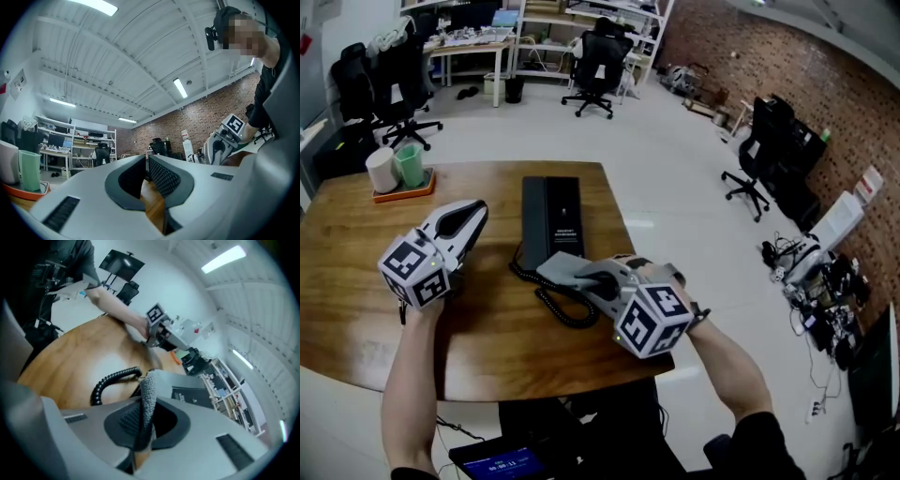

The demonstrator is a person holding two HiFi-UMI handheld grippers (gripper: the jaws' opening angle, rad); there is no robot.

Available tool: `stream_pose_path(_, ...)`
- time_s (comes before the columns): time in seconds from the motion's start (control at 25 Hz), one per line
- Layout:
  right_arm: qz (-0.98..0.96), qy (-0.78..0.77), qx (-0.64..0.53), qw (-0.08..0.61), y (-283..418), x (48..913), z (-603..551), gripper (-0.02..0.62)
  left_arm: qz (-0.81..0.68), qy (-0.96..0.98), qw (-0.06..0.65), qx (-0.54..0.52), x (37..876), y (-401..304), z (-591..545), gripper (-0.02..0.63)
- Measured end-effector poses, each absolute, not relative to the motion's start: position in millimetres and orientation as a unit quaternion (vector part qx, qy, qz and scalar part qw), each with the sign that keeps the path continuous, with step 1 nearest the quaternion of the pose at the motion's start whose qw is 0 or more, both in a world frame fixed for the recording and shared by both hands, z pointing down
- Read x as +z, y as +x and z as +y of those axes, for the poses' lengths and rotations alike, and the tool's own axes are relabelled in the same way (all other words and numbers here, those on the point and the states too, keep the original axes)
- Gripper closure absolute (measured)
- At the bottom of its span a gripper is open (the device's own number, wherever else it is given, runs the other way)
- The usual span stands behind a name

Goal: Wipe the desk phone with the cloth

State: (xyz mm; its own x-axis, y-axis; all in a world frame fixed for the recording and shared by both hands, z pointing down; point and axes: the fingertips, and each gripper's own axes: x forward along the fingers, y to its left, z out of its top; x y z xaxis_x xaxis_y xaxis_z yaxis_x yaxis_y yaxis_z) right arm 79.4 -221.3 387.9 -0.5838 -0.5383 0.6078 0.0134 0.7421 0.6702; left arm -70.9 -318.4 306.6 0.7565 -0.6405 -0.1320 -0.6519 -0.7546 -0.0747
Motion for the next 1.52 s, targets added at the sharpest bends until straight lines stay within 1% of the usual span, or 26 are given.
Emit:
stream_pose_path(0.04, -0.845, 0.181, -0.320, 0.389, 75.5, 372.8, -223.9, 0.571, 0.344, -0.936, 0.058, 0.050, 306.7, -70.7, -318.4, 0.598)
stream_pose_path(0.12, -0.879, 0.226, -0.304, 0.289, 68.1, 336.7, -229.1, 0.569, 0.343, -0.936, 0.057, 0.051, 307.0, -71.2, -318.3, 0.598)
stream_pose_path(0.24, -0.920, 0.277, -0.238, 0.142, 63.7, 291.0, -229.3, 0.570, 0.342, -0.937, 0.054, 0.050, 306.4, -71.7, -317.1, 0.598)
stream_pose_path(0.28, -0.927, 0.287, -0.216, 0.109, 65.2, 283.8, -228.8, 0.570, 0.342, -0.937, 0.054, 0.050, 306.0, -71.4, -316.5, 0.598)
stream_pose_path(0.36, -0.932, 0.301, -0.185, 0.074, 71.0, 280.5, -228.3, 0.569, 0.341, -0.937, 0.054, 0.049, 305.0, -69.4, -315.2, 0.598)
stream_pose_path(0.48, -0.935, 0.311, -0.159, 0.066, 78.6, 286.2, -225.9, 0.571, 0.340, -0.938, 0.055, 0.047, 303.7, -67.1, -314.6, 0.598)
stream_pose_path(0.6, -0.940, 0.294, -0.166, 0.053, 74.1, 285.9, -216.5, 0.571, 0.339, -0.938, 0.056, 0.046, 302.8, -66.5, -313.8, 0.598)
stream_pose_path(1.04, -0.943, 0.260, -0.199, 0.062, 56.0, 289.5, -184.2, 0.572, 0.340, -0.937, 0.054, 0.049, 303.5, -66.7, -313.9, 0.598)
stream_pose_path(1.52, -0.943, 0.249, -0.212, 0.067, 48.3, 292.1, -175.9, 0.572, 0.341, -0.937, 0.052, 0.051, 304.6, -70.1, -315.4, 0.598)
